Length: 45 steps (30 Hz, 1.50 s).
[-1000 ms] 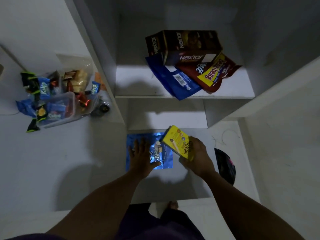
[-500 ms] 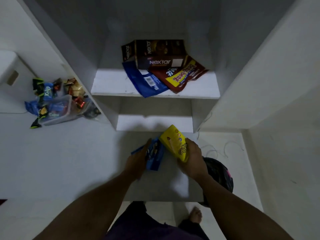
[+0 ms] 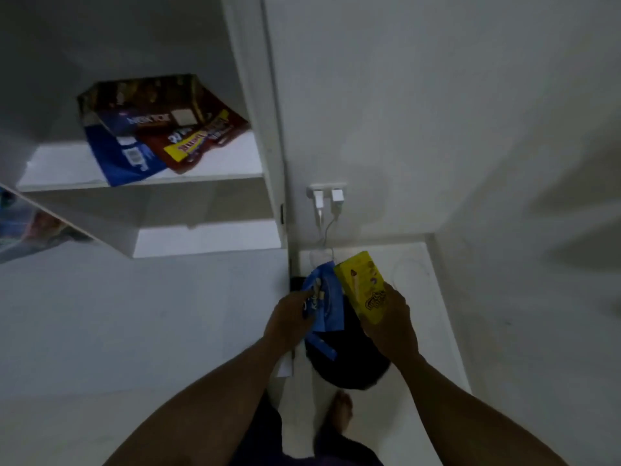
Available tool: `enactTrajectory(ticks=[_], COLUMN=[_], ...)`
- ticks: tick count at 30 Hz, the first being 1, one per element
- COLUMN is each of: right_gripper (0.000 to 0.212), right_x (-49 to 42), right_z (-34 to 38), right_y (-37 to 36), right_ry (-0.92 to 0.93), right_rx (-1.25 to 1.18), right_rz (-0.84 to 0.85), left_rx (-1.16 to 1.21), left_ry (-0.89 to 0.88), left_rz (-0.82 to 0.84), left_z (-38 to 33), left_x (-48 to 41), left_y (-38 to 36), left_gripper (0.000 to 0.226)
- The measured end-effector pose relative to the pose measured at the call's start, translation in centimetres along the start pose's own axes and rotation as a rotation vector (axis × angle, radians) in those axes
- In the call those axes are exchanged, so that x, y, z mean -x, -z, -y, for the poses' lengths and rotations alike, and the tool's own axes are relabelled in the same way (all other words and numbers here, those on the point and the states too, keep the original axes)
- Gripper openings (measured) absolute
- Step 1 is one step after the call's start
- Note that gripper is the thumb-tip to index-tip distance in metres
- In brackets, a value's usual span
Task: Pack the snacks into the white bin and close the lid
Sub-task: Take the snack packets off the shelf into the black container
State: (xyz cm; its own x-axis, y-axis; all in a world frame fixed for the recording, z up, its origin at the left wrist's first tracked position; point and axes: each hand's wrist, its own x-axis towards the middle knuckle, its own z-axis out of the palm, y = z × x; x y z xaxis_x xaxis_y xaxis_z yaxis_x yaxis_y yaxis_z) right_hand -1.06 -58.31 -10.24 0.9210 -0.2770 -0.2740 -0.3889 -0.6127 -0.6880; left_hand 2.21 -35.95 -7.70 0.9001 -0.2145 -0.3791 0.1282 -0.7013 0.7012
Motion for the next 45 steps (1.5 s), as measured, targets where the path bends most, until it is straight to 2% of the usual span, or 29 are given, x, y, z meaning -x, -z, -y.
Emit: enactTrajectory(ticks=[2,5,8,12,15,17,21,26,31,36,42,45], right_gripper=[0.080,0.070,0.061,0.075,0.095,0.098,0.095,0.081,0.070,0.062,0.051,0.045], right_x=[0.3,-0.1,-0.4,-1.5,-3.1,-4.7,-7.8,-9.2,-8.1,-6.1,-3.0,-1.4], right_z=[-2.7,-7.7,-12.0,-16.4,-18.1,-19.3,-21.0,-21.6,-19.2,-13.7,-3.4,3.5], right_y=[1.0,0.4,-2.1,-7.6,-11.1,-12.9,-14.9,-15.4,-14.0,-10.4,-5.0,-3.4], right_ry=[-0.052,-0.159,-0.240,-0.380,-0.496,-0.560,-0.606,-0.553,-0.547,-0.428,-0.189,-0.063], right_rx=[-0.018,-0.010,0.037,0.126,0.141,0.145,0.115,0.103,0.080,0.084,0.052,-0.050], right_rz=[0.008,0.048,0.077,0.156,0.181,0.173,0.145,0.178,0.185,0.144,0.098,0.069], left_rx=[0.057,0.161,0.191,0.197,0.199,0.204,0.223,0.246,0.153,0.071,0.015,0.009], left_ry=[0.027,0.173,0.317,0.476,0.527,0.550,0.568,0.548,0.469,0.357,0.188,0.095], left_rz=[0.055,0.120,0.107,0.112,0.128,0.139,0.189,0.233,0.236,0.230,0.077,-0.097], left_z=[-0.4,0.7,3.5,8.3,11.5,13.3,15.6,16.4,13.9,9.5,2.8,-0.1], left_x=[-0.8,-2.1,-4.0,-7.0,-9.5,-11.1,-13.2,-14.1,-13.0,-10.9,-7.1,-4.2], left_y=[-3.1,-7.8,-12.6,-18.6,-22.2,-24.1,-27.1,-29.2,-26.7,-21.6,-11.3,-4.6], left_gripper=[0.054,0.066,0.063,0.066,0.067,0.069,0.071,0.066,0.070,0.067,0.057,0.040])
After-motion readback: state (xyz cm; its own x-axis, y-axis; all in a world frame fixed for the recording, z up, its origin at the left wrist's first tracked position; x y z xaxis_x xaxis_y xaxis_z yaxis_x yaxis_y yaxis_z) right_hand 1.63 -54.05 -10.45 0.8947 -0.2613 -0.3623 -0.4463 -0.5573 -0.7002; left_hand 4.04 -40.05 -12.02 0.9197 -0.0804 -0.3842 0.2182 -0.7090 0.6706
